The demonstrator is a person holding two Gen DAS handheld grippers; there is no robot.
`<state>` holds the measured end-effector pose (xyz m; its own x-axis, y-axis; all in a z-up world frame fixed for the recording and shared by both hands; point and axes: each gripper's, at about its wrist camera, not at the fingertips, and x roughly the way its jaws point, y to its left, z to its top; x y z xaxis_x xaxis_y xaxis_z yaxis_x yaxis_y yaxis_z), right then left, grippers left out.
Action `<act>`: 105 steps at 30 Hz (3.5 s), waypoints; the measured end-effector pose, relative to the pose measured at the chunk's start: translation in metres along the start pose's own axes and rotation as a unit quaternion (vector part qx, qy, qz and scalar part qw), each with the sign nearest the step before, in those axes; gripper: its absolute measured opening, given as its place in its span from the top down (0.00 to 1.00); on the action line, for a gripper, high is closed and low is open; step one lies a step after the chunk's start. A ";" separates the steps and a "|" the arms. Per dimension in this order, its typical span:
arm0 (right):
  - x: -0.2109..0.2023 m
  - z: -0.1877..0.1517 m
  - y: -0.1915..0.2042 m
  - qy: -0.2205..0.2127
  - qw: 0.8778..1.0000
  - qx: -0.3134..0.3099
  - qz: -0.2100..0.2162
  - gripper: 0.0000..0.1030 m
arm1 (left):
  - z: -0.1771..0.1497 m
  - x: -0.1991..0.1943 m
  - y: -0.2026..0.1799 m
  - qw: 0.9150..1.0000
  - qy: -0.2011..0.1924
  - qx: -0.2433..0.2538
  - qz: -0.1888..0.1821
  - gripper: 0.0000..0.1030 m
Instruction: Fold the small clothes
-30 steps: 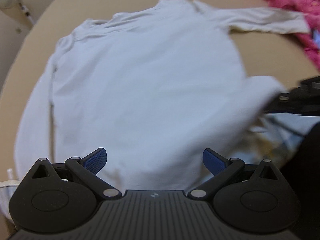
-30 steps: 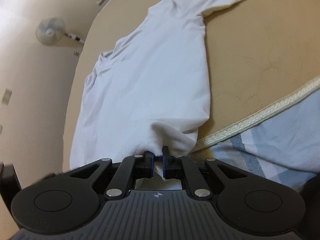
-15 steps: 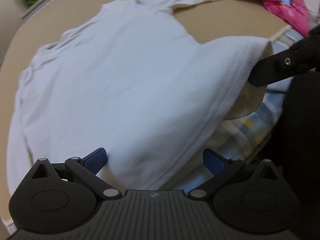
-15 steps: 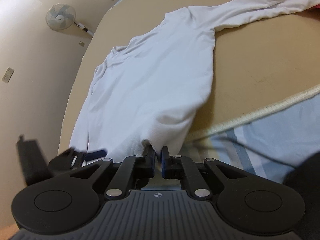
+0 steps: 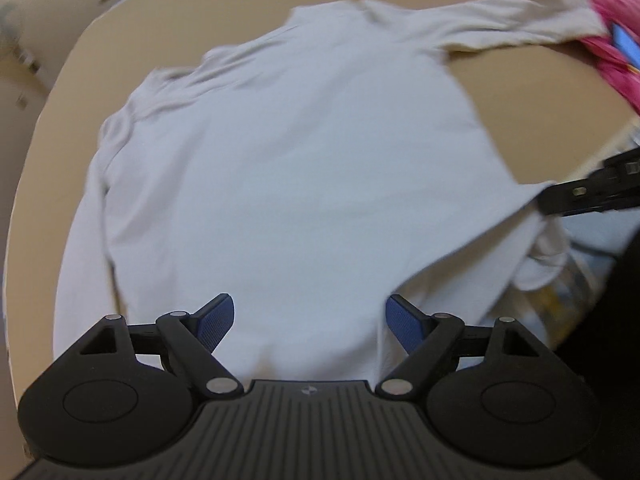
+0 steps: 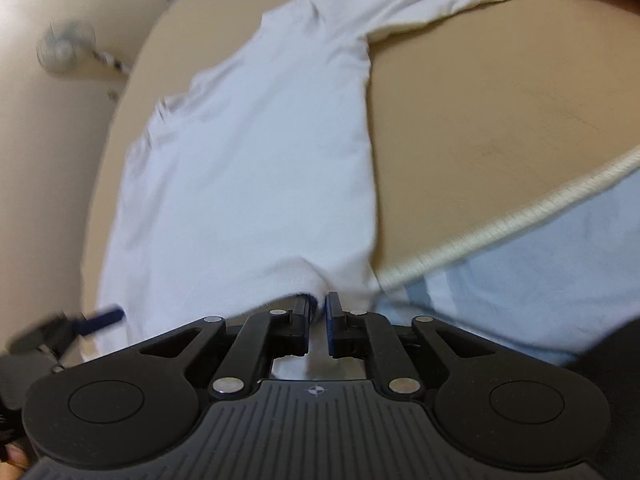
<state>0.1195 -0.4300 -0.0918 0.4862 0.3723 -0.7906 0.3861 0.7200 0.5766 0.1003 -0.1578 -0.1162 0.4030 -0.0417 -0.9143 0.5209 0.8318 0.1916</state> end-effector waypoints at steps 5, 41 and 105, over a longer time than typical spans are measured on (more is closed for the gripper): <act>0.006 0.014 -0.022 -0.020 0.995 0.083 0.045 0.90 | 0.004 0.012 0.016 0.999 0.022 -0.039 0.011 0.15; -0.054 -0.052 -0.024 -0.092 0.985 -0.050 -0.136 0.96 | -0.059 -0.005 -0.012 1.000 0.002 -0.001 -0.024 0.11; 0.053 0.004 -0.036 0.013 0.993 -0.014 -0.118 0.47 | -0.101 0.047 0.168 0.952 0.077 -0.201 0.216 0.00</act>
<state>0.1345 -0.4389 -0.1539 0.3648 0.2054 -0.9081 0.4648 0.8049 0.3688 0.1305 0.0355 -0.1627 0.3836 0.4083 -0.8283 -0.0115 0.8990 0.4378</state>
